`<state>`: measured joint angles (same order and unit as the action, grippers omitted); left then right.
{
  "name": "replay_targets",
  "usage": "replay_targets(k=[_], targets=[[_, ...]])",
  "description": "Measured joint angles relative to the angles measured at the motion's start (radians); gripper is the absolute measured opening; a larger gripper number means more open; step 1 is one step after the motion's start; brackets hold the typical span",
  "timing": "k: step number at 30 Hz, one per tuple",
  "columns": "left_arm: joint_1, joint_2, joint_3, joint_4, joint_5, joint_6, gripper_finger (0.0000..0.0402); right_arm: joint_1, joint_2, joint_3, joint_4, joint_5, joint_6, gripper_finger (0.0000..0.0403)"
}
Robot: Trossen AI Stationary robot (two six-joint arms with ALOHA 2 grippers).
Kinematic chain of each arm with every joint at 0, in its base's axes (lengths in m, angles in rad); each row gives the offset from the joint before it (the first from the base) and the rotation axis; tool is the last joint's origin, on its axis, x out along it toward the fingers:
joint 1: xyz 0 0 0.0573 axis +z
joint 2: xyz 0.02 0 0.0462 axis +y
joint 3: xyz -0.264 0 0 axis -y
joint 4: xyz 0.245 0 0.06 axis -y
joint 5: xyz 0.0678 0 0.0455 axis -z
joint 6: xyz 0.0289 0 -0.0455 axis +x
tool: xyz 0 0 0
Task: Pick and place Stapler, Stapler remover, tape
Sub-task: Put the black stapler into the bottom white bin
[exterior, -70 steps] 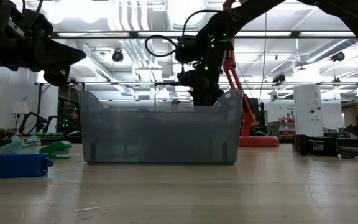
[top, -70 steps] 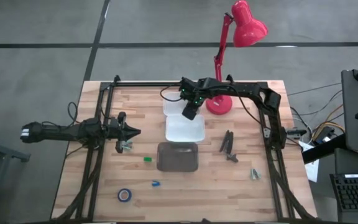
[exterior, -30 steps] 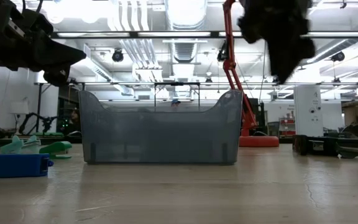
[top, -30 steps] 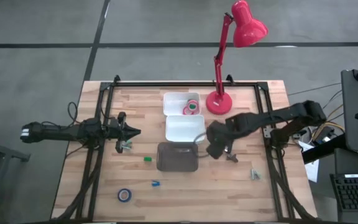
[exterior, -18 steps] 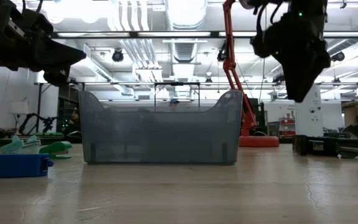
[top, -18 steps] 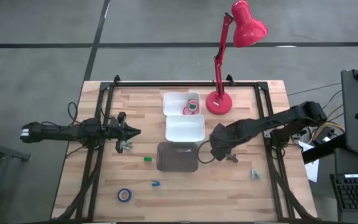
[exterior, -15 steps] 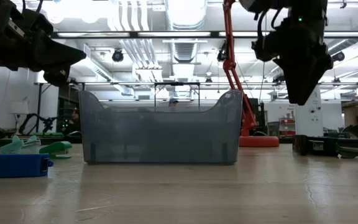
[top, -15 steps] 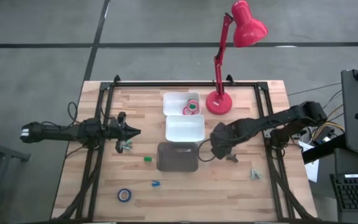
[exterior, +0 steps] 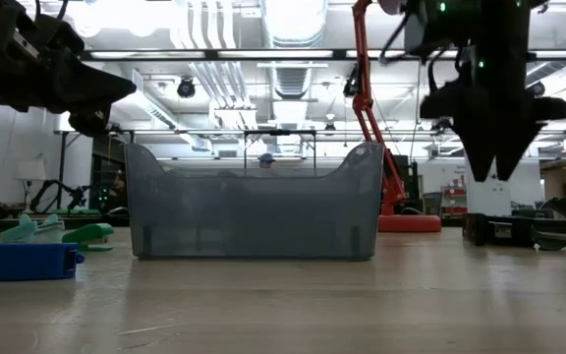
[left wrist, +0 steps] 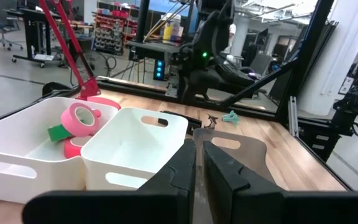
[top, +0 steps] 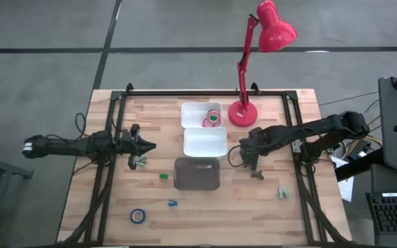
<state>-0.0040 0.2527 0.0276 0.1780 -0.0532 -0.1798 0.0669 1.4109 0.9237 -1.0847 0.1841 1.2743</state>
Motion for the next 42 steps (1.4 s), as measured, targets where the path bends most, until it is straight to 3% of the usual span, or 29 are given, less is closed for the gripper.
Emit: replay_targets(k=[5,13,29,42], targets=[[0.000,0.000,0.000,0.000,0.000,0.000,0.0030,-0.012,0.010,-0.041,0.051,0.020,-0.023,0.0192],[0.000,0.000,0.000,0.000,0.000,0.000,0.0030,-0.020,0.016,-0.064,0.270,0.022,0.002,0.0192],[0.000,0.000,0.000,0.000,0.000,0.000,0.0030,-0.019,0.133,-0.057,0.326,-0.077,0.053,0.0192],[0.000,0.000,0.000,0.000,0.000,0.000,0.0030,0.024,0.086,-0.063,0.333,-0.113,0.135,0.0192]])
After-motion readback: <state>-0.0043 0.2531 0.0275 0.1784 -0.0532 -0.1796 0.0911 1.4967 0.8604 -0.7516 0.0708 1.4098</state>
